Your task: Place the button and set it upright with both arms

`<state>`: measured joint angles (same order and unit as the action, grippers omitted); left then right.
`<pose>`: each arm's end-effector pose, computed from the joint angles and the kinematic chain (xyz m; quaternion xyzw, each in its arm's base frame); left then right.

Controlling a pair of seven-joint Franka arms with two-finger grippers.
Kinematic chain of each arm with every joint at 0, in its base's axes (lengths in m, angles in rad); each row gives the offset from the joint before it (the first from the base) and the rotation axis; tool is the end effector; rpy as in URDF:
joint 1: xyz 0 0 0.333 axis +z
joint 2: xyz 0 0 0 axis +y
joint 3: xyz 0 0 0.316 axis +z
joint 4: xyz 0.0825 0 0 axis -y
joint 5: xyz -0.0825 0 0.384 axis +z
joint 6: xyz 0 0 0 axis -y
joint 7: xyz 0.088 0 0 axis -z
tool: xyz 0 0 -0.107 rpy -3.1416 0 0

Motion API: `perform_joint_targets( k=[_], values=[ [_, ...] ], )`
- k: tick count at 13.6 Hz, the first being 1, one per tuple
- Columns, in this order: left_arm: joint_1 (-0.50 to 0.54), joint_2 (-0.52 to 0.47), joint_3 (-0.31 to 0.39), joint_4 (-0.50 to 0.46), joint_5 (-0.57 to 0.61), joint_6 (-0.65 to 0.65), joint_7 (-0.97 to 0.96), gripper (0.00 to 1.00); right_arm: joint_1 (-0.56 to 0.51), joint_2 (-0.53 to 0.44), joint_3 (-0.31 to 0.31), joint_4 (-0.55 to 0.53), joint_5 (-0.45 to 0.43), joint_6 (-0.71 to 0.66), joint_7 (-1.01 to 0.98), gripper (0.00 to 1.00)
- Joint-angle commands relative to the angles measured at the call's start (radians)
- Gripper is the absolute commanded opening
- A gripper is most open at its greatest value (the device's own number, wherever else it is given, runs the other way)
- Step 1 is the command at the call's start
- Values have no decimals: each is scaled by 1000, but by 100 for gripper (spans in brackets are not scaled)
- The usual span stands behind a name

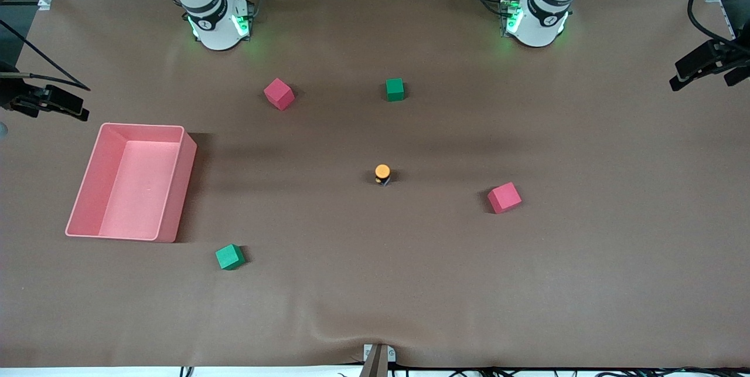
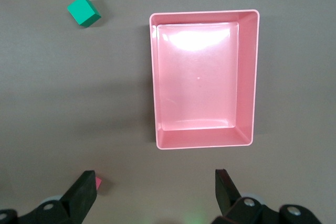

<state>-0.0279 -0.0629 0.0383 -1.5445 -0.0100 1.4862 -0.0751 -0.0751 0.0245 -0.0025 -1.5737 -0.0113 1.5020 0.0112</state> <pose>0.5261 0.0051 0.6633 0.9991 0.0423 0.0021 0.0063 0.5519 -0.0442 0.6039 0.9978 -0.0445 -0.0482 0.0041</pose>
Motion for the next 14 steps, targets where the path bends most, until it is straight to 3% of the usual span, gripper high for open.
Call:
perform_joint_targets(
  k=[1,14],
  values=[
    [-10,12,2,3,28,11,26,100,-9,-1,10,11,-9,-5,12,100],
    [-14,29,5,34,-4,9,74,100,-9,-1,10,11,-9,-3,12,100]
  ],
)
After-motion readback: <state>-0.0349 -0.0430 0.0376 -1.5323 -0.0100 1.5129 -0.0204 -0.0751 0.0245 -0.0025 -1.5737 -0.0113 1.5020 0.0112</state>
